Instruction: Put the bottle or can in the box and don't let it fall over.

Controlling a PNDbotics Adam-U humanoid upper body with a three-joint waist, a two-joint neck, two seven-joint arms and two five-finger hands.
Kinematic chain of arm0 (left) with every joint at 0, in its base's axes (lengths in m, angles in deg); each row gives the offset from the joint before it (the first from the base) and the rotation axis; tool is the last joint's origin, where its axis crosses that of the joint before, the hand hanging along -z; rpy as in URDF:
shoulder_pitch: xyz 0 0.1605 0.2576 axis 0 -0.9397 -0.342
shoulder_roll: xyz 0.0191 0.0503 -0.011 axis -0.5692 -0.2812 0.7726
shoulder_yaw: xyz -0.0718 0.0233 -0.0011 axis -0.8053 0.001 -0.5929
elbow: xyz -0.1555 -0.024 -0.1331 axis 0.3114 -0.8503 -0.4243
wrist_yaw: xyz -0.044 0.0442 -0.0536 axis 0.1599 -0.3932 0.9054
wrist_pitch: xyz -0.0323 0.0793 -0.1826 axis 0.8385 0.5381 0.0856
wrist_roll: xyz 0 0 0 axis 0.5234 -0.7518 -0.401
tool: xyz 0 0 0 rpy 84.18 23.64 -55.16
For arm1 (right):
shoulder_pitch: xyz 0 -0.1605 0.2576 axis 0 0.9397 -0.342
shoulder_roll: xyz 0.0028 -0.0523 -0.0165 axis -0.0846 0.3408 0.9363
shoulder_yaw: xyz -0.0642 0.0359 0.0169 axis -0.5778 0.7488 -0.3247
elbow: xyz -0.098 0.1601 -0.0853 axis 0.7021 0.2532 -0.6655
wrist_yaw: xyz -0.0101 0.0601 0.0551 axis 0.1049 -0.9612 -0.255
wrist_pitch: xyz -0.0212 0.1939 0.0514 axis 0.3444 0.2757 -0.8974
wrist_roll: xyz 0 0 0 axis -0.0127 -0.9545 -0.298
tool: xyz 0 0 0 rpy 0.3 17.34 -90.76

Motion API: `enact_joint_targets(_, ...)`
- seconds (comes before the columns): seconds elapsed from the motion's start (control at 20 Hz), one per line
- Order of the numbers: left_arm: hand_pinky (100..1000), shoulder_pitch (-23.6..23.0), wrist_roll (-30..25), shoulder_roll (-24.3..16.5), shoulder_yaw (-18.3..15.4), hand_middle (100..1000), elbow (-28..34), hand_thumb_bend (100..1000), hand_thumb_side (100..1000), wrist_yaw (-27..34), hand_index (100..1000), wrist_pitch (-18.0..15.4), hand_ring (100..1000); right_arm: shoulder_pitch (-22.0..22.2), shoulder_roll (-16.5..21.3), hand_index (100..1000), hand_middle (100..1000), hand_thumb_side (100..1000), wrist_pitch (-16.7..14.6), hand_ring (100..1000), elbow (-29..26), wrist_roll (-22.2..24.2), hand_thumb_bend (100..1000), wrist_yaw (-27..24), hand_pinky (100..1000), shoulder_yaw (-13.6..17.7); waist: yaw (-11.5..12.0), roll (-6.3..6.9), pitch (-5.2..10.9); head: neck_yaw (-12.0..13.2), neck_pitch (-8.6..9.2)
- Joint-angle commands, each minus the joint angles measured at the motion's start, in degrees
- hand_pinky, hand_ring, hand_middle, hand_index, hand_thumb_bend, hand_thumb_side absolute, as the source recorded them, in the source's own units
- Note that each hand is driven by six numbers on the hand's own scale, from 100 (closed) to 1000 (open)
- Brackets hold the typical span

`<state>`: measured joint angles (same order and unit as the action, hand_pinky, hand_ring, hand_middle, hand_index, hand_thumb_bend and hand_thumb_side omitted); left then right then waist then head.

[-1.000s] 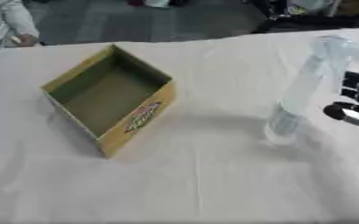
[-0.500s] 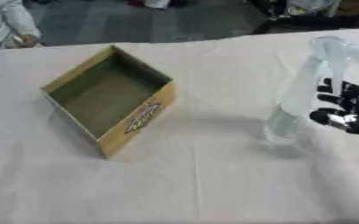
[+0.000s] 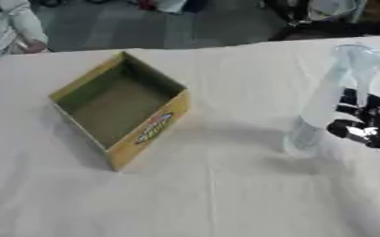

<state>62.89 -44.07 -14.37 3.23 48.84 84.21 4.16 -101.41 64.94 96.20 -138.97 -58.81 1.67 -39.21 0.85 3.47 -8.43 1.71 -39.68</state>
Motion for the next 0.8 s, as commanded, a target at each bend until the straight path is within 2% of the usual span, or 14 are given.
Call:
enact_joint_targets(0.05,841,0.3,0.0,-1.6,-0.2,682,0.7,455,708,0.0,825,0.0,756,-1.5,0.4,947,906,140,0.3,973,-1.0,-0.2,653,0.0,900,0.0,0.2,0.00,0.47,0.5,0.93)
enact_joint_targets(0.25,841,0.4,0.0,-1.5,-0.2,684,0.6,460,706,-0.1,824,0.0,757,-2.4,0.4,948,907,146,0.5,974,-1.0,0.3,656,0.1,904,-0.3,0.3,0.01,0.41,0.3,1.37)
enact_joint_targets(0.45,841,0.3,0.3,-1.6,-0.4,684,0.6,461,704,-0.3,825,0.0,757,-3.1,0.5,948,907,145,0.7,974,-1.0,0.6,656,0.2,905,-0.6,0.5,0.20,0.35,-0.5,1.07)
enact_joint_targets(0.8,841,0.3,1.1,-1.9,-1.0,683,0.9,463,700,-0.4,825,0.1,756,-4.0,0.2,947,906,144,1.4,973,-0.4,0.6,654,0.5,906,-1.2,0.8,0.72,0.36,-0.5,-2.13)
